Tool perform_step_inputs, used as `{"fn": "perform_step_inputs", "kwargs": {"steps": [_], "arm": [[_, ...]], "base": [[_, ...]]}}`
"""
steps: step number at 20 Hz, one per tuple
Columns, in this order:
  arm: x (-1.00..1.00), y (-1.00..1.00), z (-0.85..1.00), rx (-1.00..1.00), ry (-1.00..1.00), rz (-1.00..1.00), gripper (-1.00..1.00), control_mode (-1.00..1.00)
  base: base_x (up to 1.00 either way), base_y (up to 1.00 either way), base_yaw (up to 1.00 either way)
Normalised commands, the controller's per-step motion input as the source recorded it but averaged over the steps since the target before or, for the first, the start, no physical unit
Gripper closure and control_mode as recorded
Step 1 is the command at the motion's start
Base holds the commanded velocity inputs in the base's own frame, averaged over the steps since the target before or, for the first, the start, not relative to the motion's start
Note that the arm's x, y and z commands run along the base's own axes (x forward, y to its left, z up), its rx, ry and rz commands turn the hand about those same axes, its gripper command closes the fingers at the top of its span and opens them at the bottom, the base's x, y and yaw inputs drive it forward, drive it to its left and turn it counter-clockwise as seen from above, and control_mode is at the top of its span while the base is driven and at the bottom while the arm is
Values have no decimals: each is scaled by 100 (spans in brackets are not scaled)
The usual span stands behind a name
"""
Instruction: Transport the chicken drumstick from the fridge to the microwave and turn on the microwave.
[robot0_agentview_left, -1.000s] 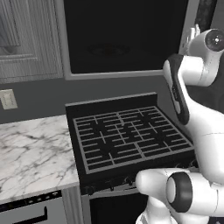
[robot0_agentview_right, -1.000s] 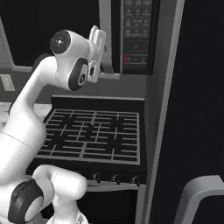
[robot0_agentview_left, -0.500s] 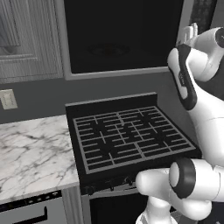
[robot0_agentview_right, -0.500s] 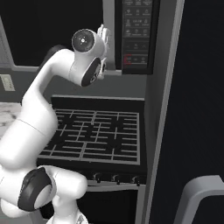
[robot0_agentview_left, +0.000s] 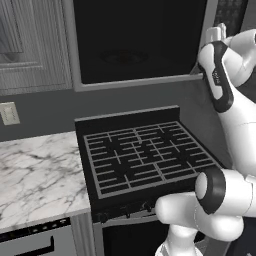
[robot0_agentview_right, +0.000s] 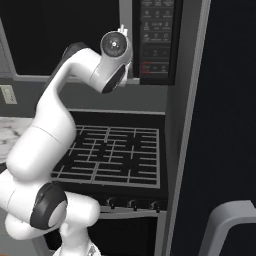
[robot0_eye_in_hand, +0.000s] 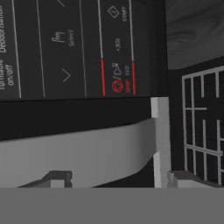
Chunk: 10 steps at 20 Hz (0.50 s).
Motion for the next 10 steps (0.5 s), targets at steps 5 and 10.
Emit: {"fn": "perform_step_inputs", "kwargs": {"steps": [5, 10], "arm": [[35, 2, -2, 0, 0, 12, -100, -100], [22, 3, -7, 0, 0, 10, -100, -100]], "base": [[0, 0, 0], [0, 0, 0]]}}
